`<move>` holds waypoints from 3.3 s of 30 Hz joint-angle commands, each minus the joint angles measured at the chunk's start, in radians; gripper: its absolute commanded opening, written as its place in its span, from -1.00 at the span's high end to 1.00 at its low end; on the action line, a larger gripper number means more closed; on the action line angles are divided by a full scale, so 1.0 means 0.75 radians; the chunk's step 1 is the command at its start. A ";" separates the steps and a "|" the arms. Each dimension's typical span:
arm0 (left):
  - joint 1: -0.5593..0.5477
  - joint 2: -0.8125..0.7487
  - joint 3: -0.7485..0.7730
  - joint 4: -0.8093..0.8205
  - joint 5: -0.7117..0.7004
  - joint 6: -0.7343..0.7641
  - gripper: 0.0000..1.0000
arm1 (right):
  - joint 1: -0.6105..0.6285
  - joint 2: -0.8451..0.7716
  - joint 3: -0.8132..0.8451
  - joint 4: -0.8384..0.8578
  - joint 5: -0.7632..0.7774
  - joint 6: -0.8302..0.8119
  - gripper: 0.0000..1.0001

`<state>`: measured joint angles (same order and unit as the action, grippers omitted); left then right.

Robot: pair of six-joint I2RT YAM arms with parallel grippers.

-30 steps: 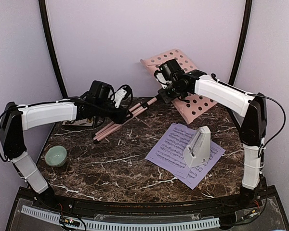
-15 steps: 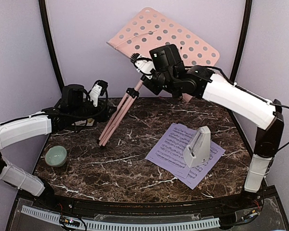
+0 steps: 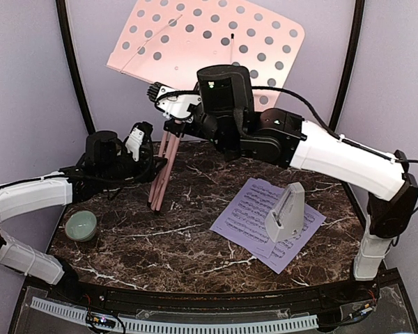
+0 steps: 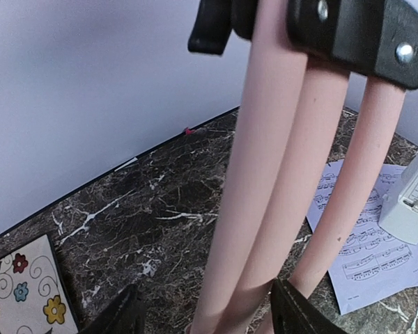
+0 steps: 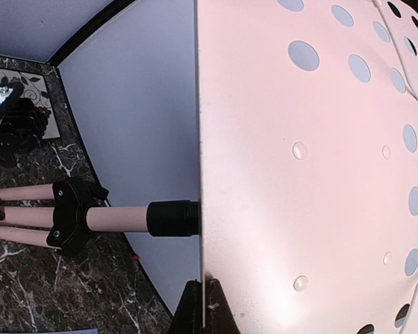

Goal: Set up the instrument practice props

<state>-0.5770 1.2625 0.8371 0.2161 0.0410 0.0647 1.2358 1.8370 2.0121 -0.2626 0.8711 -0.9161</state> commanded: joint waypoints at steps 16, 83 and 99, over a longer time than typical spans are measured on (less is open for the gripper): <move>-0.008 0.000 -0.062 0.225 -0.137 0.029 -0.16 | 0.107 -0.061 0.182 0.682 0.137 -0.286 1.00; -0.043 0.309 -0.022 0.424 -0.193 0.235 0.04 | 0.201 -0.083 0.256 0.576 0.105 -0.214 1.00; -0.191 0.345 -0.106 0.357 -0.028 0.555 0.25 | 0.211 -0.091 0.250 0.623 0.111 -0.361 1.00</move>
<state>-0.7033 1.5242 0.8234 0.5671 -0.0452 0.3256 1.3575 1.8874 2.1017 -0.1955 1.0435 -1.2118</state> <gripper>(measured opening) 0.383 0.008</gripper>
